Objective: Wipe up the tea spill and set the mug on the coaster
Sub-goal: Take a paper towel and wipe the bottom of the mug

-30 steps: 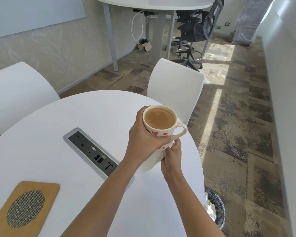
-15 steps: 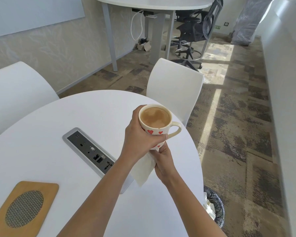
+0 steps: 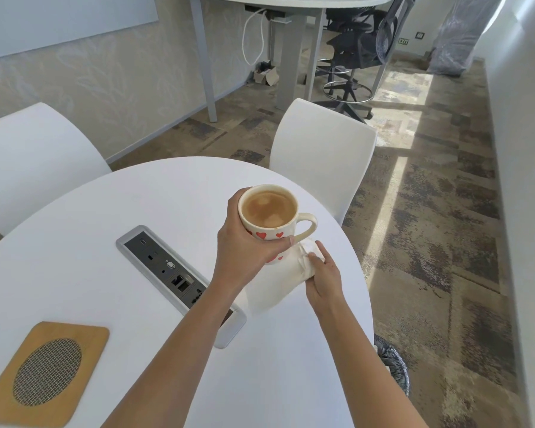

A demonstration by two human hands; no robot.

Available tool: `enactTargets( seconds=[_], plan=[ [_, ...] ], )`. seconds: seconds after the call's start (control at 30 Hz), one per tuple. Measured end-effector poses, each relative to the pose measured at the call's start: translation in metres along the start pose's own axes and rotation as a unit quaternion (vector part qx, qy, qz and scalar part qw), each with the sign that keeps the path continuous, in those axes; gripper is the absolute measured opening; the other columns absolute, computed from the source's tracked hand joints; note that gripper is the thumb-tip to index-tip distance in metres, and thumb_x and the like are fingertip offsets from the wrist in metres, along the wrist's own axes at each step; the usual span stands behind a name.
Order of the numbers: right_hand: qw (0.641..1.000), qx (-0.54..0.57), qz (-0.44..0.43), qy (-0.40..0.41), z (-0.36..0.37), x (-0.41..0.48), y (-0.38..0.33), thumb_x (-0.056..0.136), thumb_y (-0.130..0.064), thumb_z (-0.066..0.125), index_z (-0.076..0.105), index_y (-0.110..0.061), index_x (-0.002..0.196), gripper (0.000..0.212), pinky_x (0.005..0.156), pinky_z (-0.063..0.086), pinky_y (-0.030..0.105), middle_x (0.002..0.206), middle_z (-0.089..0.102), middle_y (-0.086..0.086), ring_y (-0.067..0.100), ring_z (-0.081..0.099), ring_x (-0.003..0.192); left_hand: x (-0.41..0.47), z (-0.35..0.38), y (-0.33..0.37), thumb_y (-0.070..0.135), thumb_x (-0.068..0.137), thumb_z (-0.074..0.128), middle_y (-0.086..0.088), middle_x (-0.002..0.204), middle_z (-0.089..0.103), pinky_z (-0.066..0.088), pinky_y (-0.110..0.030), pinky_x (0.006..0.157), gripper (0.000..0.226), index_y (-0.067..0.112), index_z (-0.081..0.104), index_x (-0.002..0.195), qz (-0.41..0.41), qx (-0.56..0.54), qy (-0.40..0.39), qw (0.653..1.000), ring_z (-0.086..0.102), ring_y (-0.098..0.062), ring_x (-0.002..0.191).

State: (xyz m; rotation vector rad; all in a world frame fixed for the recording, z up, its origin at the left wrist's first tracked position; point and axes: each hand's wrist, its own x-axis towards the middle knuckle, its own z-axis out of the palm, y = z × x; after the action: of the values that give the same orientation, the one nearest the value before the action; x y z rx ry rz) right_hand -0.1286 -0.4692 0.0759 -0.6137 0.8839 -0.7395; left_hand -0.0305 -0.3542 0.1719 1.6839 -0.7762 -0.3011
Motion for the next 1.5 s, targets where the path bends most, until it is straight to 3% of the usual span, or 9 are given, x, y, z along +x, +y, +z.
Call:
enactTargets(
  seconds=[0.13, 0.27, 0.4, 0.53, 0.77, 0.87, 1.0, 1.3, 1.5],
  plan=[
    [0.981, -0.145, -0.065, 0.114, 0.003, 0.015, 0.011, 0.090, 0.006, 0.047, 0.049, -0.010, 0.132, 0.045, 0.101, 0.044, 0.034, 0.132, 0.056, 0.013, 0.027, 0.056, 0.117, 0.006, -0.003, -0.011, 0.025, 0.051, 0.089, 0.035, 0.105, 0.053, 0.041, 0.001, 0.074, 0.085, 0.045, 0.039, 0.117, -0.010, 0.004, 0.012, 1.000, 0.048, 0.021, 0.096],
    [0.882, -0.377, -0.233, 0.157, -0.002, 0.018, 0.031, 0.090, 0.006, 0.039, 0.063, -0.019, 0.119, 0.046, 0.088, 0.036, 0.007, 0.121, 0.065, 0.000, 0.015, 0.058, 0.113, 0.011, -0.003, -0.021, 0.028, 0.052, 0.089, 0.036, 0.107, 0.052, 0.042, -0.004, 0.077, 0.086, 0.046, 0.038, 0.118, -0.017, 0.016, 0.018, 1.000, 0.048, 0.019, 0.099],
    [0.693, -0.627, -0.354, -0.037, -0.018, 0.025, 0.054, 0.089, 0.005, 0.050, 0.064, -0.015, 0.120, 0.040, 0.102, 0.036, 0.015, 0.128, 0.062, 0.001, 0.016, 0.054, 0.123, 0.017, -0.002, -0.032, 0.029, 0.050, 0.089, 0.033, 0.108, 0.054, 0.042, -0.002, 0.077, 0.086, 0.043, 0.039, 0.119, -0.030, 0.018, 0.025, 0.999, 0.048, 0.019, 0.098],
    [0.496, -0.721, -0.466, -0.130, -0.025, 0.034, 0.074, 0.068, 0.015, 0.064, 0.073, 0.001, 0.094, 0.031, 0.086, 0.056, 0.040, 0.104, 0.073, 0.015, 0.029, 0.069, 0.100, 0.024, -0.002, -0.040, 0.027, 0.050, 0.089, 0.034, 0.108, 0.054, 0.043, -0.004, 0.077, 0.085, 0.045, 0.040, 0.118, -0.037, 0.017, 0.022, 0.999, 0.049, 0.018, 0.099],
    [0.492, -0.781, -0.317, -0.216, -0.029, 0.019, 0.105, 0.092, -0.044, 0.044, 0.048, -0.017, 0.138, 0.053, 0.110, 0.028, 0.051, 0.147, 0.038, 0.021, 0.037, 0.035, 0.137, 0.030, -0.003, -0.050, 0.027, 0.050, 0.089, 0.035, 0.107, 0.054, 0.039, 0.003, 0.072, 0.085, 0.048, 0.039, 0.115, -0.043, 0.015, 0.023, 0.999, 0.048, 0.020, 0.097],
    [0.450, -0.786, -0.309, -0.291, -0.022, 0.023, 0.115, 0.098, -0.046, 0.014, 0.022, -0.028, 0.149, 0.055, 0.118, -0.007, 0.037, 0.160, 0.007, 0.005, 0.024, 0.006, 0.147, 0.033, -0.003, -0.054, 0.027, 0.050, 0.089, 0.033, 0.108, 0.053, 0.039, 0.001, 0.074, 0.086, 0.046, 0.038, 0.117, -0.040, 0.021, 0.024, 0.999, 0.047, 0.020, 0.098],
    [0.395, -0.800, -0.334, -0.304, -0.008, 0.042, 0.119, 0.098, -0.041, 0.007, 0.018, -0.024, 0.150, 0.056, 0.118, -0.005, 0.041, 0.159, 0.013, 0.005, 0.022, 0.009, 0.147, 0.035, -0.002, -0.061, 0.025, 0.052, 0.089, 0.032, 0.111, 0.052, 0.041, -0.004, 0.079, 0.087, 0.042, 0.039, 0.121, -0.036, 0.030, 0.026, 0.999, 0.048, 0.018, 0.101],
    [0.556, -0.794, -0.236, -0.059, -0.017, 0.096, 0.086, 0.102, -0.033, 0.018, 0.009, -0.024, 0.151, 0.050, 0.120, -0.005, 0.037, 0.161, -0.001, 0.002, 0.017, -0.004, 0.147, 0.042, -0.001, -0.076, 0.028, 0.048, 0.089, 0.039, 0.107, 0.054, 0.044, -0.006, 0.078, 0.086, 0.044, 0.042, 0.119, -0.055, 0.011, 0.040, 0.998, 0.050, 0.016, 0.100],
    [0.590, -0.768, -0.237, 0.068, -0.041, 0.061, 0.092, 0.101, -0.031, 0.023, 0.010, -0.026, 0.151, 0.052, 0.119, -0.006, 0.035, 0.160, 0.004, 0.003, 0.020, 0.001, 0.148, 0.045, -0.003, -0.083, 0.027, 0.049, 0.090, 0.040, 0.105, 0.053, 0.043, -0.015, 0.078, 0.085, 0.045, 0.041, 0.117, -0.063, 0.016, 0.054, 0.996, 0.049, 0.018, 0.098]
  ],
)
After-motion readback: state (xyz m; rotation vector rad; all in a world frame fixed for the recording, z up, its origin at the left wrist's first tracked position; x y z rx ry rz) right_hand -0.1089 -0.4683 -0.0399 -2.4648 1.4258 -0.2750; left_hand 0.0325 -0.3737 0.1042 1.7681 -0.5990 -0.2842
